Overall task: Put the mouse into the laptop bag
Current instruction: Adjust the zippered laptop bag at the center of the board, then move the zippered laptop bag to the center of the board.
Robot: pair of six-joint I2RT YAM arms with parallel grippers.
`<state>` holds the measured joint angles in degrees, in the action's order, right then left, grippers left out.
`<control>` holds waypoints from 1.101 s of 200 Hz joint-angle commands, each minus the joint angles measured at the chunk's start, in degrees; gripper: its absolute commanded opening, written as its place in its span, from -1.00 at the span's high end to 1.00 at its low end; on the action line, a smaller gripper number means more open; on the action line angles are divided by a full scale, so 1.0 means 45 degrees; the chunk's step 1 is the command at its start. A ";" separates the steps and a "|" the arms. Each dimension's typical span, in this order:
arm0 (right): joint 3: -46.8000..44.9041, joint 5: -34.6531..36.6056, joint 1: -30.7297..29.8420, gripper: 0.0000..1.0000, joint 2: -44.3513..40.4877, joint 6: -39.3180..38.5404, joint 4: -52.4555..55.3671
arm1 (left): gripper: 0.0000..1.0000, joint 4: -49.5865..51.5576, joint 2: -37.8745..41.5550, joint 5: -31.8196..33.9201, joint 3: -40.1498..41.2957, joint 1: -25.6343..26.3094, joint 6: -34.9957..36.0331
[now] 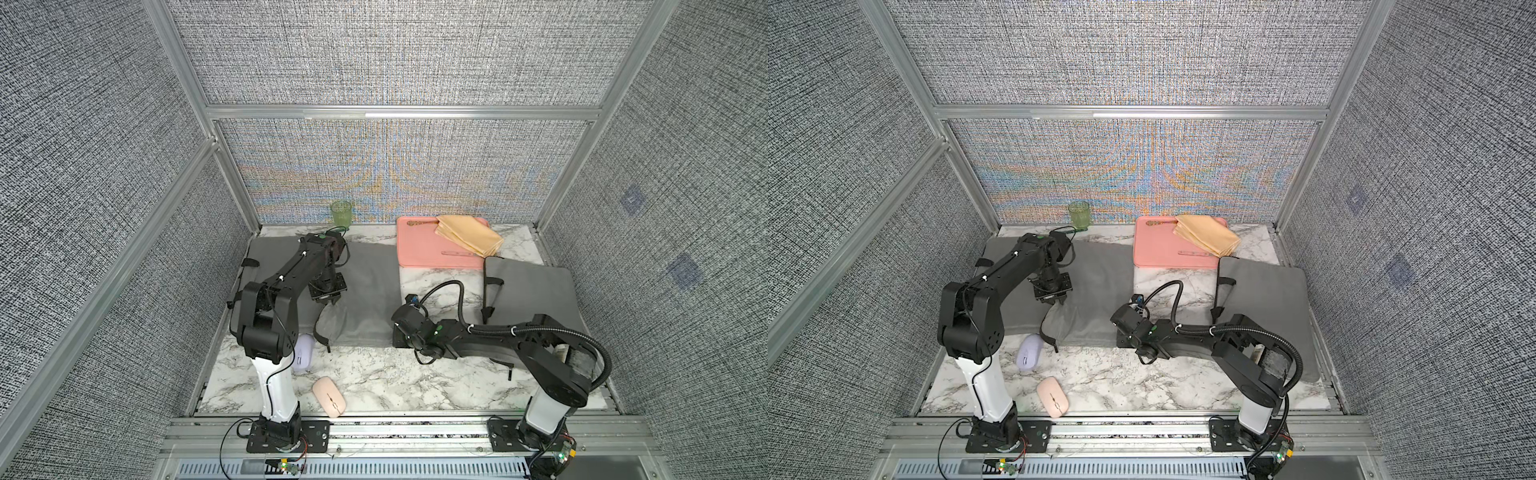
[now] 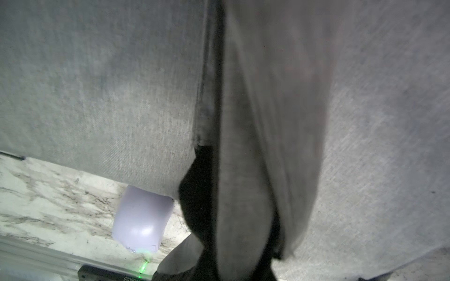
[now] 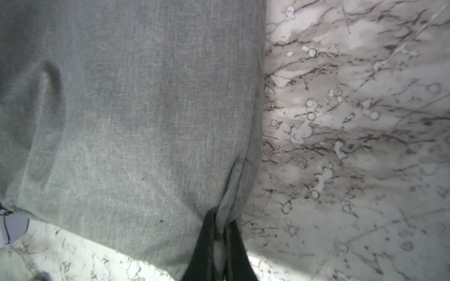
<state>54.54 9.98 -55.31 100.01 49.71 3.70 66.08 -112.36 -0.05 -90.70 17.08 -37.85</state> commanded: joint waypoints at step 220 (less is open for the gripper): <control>-0.5359 -0.1485 1.4645 -0.84 -1.1207 -0.2529 0.5100 | -0.69 -1.3838 0.1394 -0.2181 0.2697 0.7955 -0.2762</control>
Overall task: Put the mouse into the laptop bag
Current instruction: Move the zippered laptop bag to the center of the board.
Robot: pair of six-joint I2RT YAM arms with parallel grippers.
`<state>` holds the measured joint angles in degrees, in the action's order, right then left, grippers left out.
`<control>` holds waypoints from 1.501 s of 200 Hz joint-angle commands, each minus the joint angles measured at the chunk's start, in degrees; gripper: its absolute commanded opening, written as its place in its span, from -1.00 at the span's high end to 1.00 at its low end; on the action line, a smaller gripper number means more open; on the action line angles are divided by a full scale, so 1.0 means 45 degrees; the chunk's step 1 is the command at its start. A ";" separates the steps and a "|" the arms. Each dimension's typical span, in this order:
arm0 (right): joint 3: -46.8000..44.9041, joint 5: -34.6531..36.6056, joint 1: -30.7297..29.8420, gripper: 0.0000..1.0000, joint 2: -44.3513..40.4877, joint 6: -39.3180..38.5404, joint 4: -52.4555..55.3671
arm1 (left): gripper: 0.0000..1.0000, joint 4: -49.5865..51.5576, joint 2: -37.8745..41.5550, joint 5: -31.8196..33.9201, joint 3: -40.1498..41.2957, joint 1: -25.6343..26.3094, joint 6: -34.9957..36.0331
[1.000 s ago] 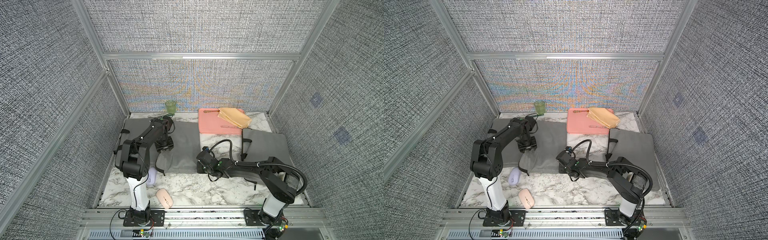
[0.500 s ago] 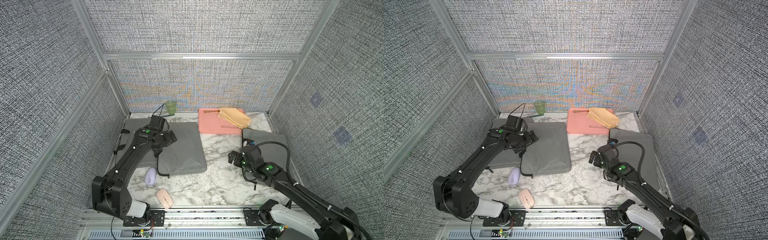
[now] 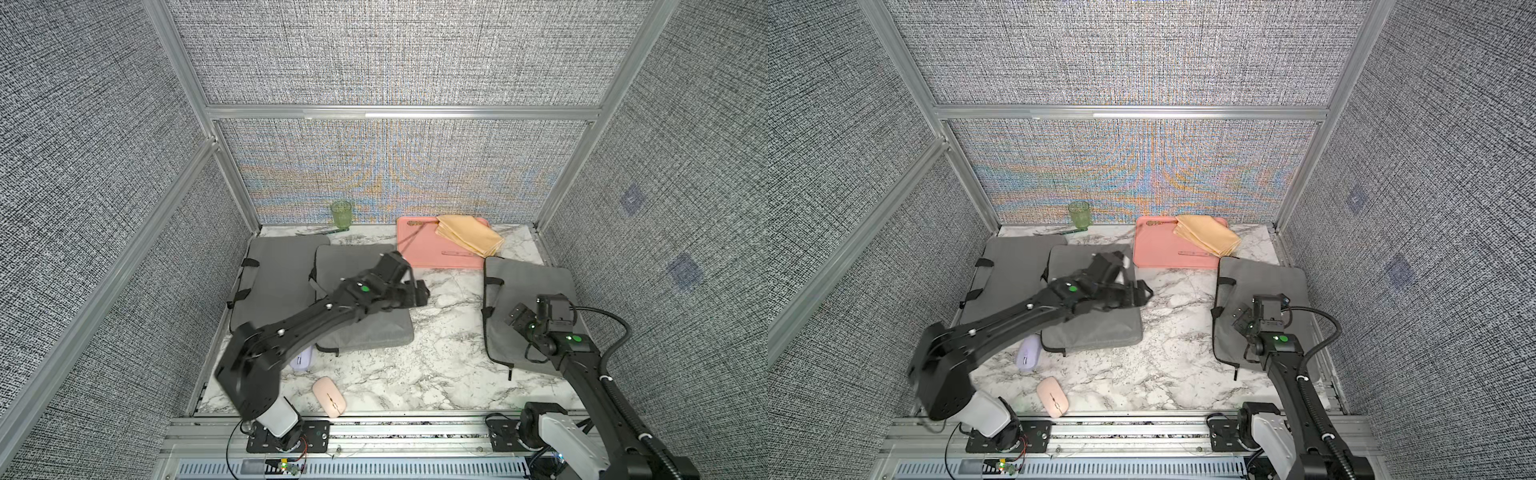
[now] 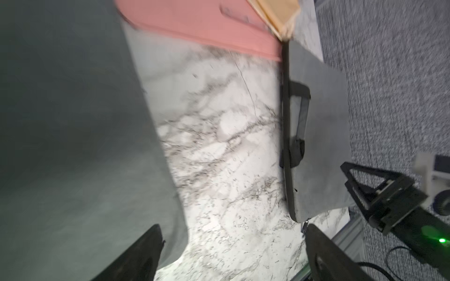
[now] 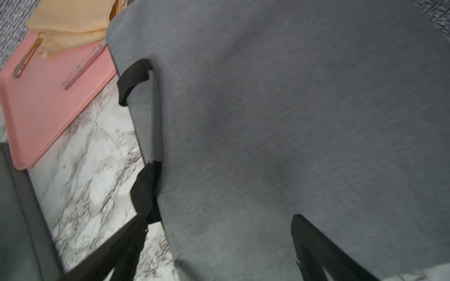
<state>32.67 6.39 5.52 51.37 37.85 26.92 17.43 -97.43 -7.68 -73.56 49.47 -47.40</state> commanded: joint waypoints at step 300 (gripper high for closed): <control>-0.0574 -0.1884 -0.3363 -0.69 0.1603 0.0416 -0.0674 | 1.00 -0.6884 -0.3394 -0.0852 0.2033 0.2127 -0.2434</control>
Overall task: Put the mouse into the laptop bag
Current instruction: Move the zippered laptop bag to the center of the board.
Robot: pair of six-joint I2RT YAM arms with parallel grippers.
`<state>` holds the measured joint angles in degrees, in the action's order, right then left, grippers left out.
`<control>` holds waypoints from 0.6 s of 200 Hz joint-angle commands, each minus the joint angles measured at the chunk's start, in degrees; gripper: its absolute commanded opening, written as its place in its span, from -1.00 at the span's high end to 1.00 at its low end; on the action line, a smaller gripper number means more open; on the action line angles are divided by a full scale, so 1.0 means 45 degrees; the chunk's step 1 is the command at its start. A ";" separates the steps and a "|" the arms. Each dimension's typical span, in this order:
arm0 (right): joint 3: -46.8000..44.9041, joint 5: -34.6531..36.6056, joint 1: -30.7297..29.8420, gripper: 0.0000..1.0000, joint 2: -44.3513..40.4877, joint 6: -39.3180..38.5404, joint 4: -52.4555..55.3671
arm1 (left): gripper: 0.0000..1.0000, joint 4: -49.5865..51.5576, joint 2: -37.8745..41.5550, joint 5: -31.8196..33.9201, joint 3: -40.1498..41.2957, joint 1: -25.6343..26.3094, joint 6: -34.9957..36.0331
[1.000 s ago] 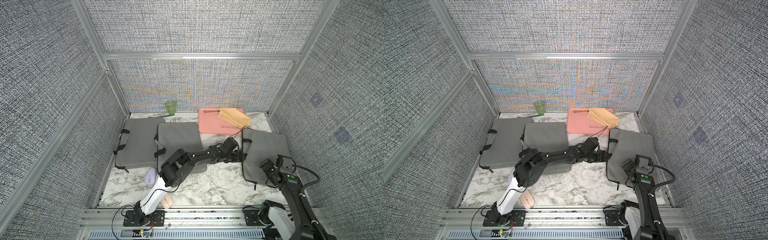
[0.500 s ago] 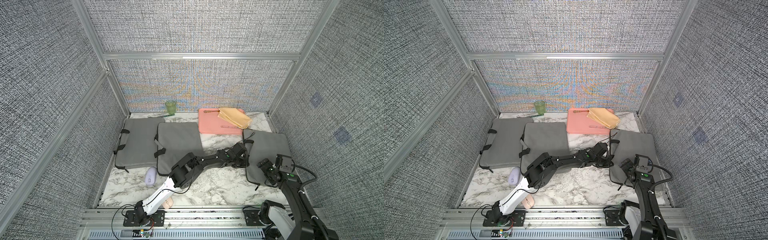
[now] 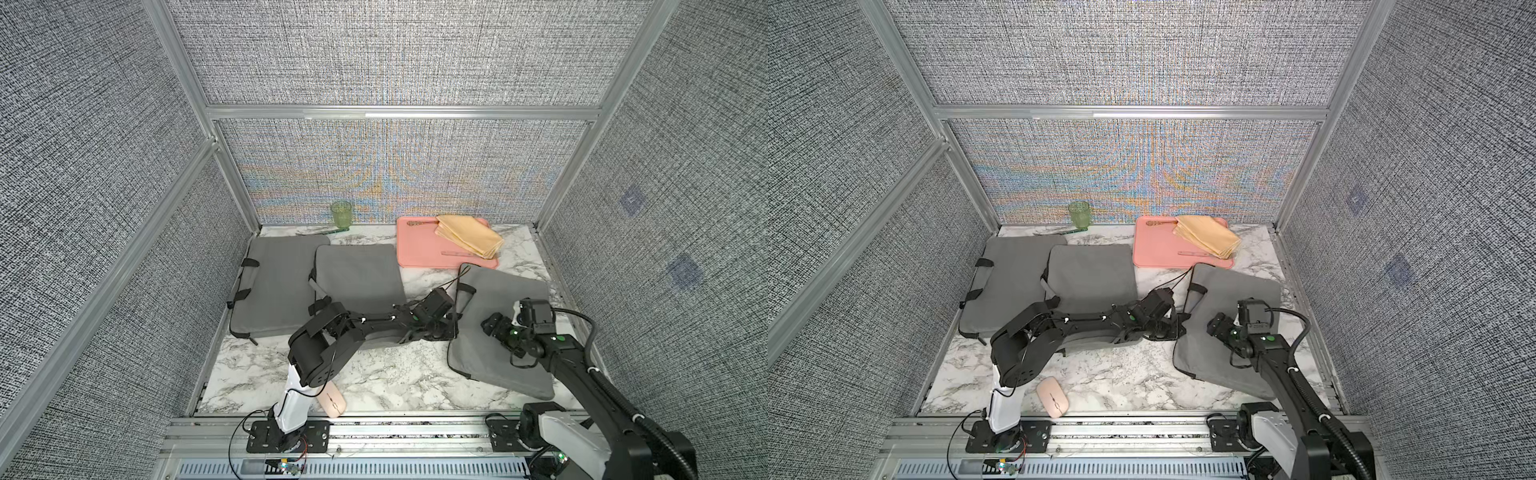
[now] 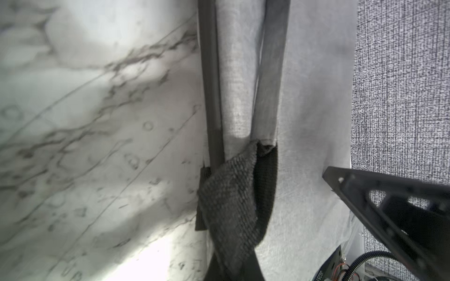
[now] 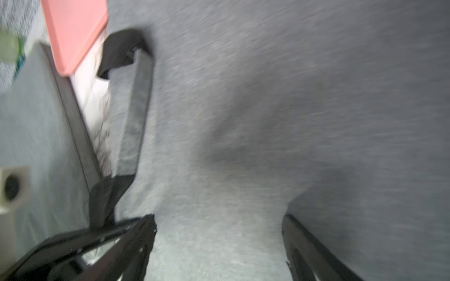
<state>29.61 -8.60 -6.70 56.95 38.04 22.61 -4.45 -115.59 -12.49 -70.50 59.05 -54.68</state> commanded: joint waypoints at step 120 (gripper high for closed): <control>0.0691 0.2870 -0.4032 -0.84 -0.3529 0.0906 0.4964 | 1.00 -0.2019 -0.0910 0.1793 -0.0485 0.1058 -0.0806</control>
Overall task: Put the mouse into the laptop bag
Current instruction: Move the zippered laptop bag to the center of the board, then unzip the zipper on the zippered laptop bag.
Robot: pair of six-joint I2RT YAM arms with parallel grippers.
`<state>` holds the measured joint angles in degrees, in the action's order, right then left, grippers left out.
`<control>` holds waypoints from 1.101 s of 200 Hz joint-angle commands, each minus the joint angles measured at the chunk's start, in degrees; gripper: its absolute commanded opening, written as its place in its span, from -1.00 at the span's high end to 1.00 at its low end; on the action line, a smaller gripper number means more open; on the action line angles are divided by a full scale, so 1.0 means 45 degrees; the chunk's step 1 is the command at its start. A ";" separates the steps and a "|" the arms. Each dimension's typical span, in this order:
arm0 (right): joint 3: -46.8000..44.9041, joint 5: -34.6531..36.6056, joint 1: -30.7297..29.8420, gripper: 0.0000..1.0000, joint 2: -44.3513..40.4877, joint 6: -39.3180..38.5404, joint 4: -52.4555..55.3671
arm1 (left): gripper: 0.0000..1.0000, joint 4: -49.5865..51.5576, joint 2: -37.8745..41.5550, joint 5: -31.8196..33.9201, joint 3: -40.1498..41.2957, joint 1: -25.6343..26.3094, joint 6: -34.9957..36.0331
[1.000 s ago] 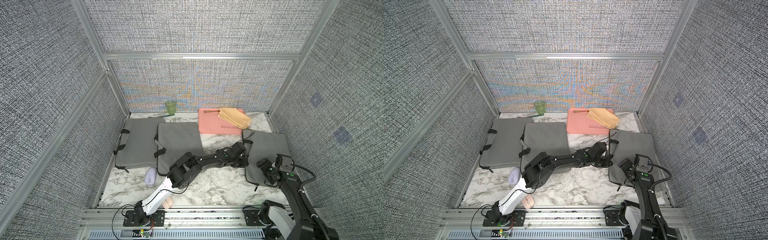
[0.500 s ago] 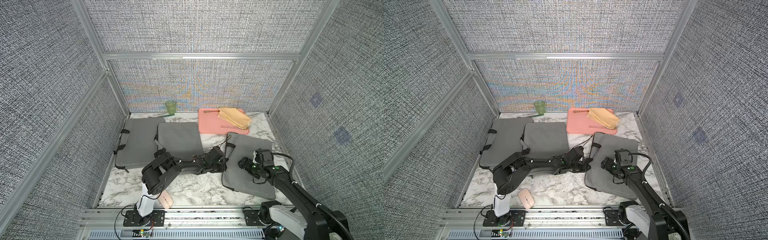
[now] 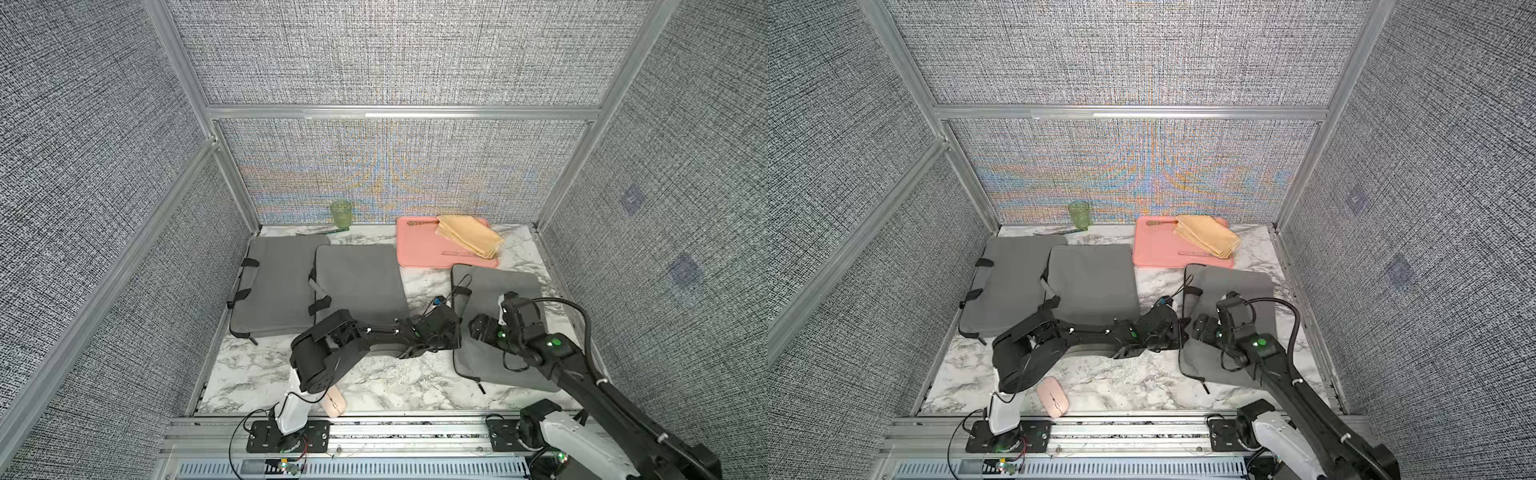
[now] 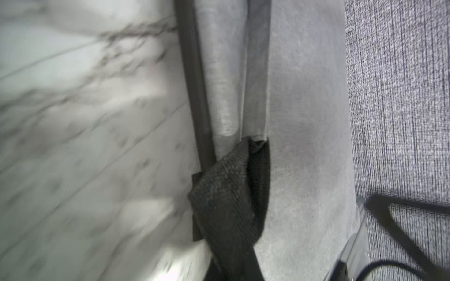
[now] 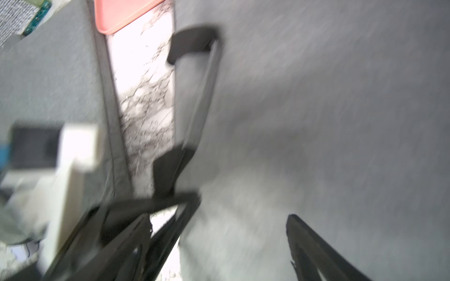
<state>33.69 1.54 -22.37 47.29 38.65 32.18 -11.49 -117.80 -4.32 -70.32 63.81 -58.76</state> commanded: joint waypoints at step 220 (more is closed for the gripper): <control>-0.3065 0.1299 -0.4633 0.58 0.0312 0.4561 0.1950 | -0.30 -0.0201 0.1495 -0.0436 0.0503 -0.2066 0.0649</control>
<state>20.05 4.14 -42.06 47.81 56.62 37.78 -12.08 -113.08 -6.20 -69.32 55.92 -57.04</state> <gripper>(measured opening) 0.265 0.651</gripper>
